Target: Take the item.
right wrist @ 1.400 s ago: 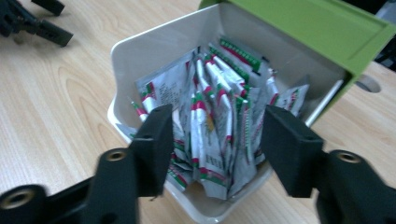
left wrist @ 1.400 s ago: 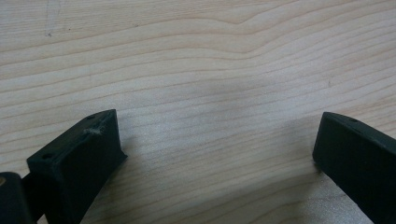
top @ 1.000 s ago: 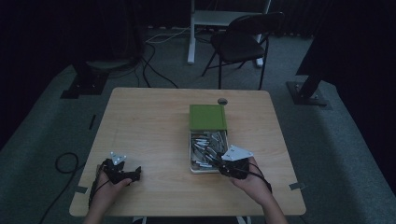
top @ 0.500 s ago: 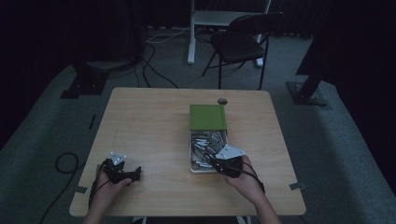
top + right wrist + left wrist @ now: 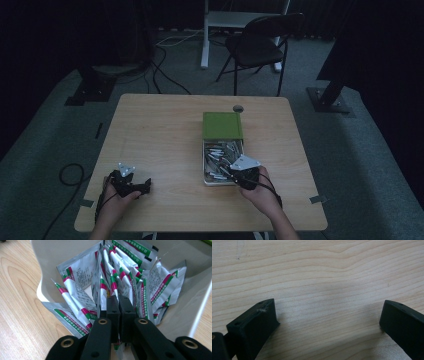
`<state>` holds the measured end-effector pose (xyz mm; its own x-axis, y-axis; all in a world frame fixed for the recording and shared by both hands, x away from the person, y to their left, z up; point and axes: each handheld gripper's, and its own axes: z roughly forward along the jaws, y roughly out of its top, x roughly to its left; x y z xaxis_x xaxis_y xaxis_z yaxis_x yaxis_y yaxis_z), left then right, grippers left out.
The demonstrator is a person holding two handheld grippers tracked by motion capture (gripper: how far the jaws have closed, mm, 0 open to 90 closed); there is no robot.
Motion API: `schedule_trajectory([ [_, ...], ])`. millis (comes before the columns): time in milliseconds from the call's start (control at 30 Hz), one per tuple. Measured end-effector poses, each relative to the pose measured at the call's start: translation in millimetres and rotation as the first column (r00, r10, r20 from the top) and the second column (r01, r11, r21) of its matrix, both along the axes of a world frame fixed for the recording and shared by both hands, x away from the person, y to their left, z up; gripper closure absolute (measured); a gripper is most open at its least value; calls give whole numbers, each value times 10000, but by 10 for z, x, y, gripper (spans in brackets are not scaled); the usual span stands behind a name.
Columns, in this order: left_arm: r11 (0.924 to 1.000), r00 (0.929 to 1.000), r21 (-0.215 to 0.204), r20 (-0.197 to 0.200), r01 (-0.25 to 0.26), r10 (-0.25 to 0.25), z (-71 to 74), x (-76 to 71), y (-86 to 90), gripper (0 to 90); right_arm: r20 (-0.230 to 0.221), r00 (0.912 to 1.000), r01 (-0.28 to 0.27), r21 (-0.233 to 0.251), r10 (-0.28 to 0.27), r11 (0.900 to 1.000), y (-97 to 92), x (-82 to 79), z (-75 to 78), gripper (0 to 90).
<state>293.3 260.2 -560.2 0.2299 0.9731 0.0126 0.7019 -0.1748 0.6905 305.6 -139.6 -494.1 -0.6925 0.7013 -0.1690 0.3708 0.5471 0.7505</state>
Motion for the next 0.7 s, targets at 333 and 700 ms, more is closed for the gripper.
schedule_trajectory([
  [333,10000,10000,11,-4,9,-9,0,0,1,17,-78,10000,-24,553,29,9985,-46,-23,94,891],
  [700,10000,10000,13,-4,9,-9,0,0,1,17,-88,9999,-83,1241,95,9922,-80,-41,228,894],
])
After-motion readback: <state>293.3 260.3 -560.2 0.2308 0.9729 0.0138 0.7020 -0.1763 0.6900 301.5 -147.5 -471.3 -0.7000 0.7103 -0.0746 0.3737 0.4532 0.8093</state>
